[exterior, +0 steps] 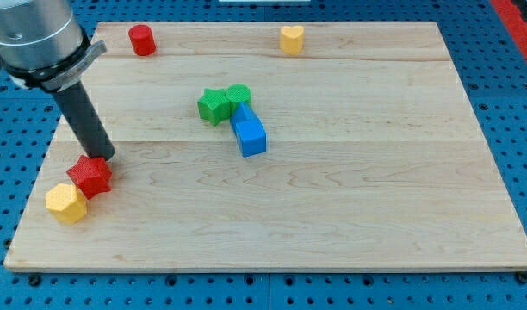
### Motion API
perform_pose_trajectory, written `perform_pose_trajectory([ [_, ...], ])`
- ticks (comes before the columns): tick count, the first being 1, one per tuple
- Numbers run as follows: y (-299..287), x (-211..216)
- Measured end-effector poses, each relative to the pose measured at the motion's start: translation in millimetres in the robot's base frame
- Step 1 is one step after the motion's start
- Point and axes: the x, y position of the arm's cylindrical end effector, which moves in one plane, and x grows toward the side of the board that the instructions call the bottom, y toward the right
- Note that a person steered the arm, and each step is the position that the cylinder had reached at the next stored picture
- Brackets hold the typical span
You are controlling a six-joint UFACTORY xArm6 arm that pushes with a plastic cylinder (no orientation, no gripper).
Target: Push the red circle into the red star and yellow hexagon
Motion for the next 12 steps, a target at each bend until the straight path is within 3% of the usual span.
perform_pose_trajectory([
  [1, 24.4, -68.2],
  [3, 129.5, -187.9],
  [4, 107.5, -253.1],
  [5, 83.7, -267.2],
  [7, 7.0, -247.4],
  [9, -25.9, -180.0],
  [12, -18.6, -28.0],
])
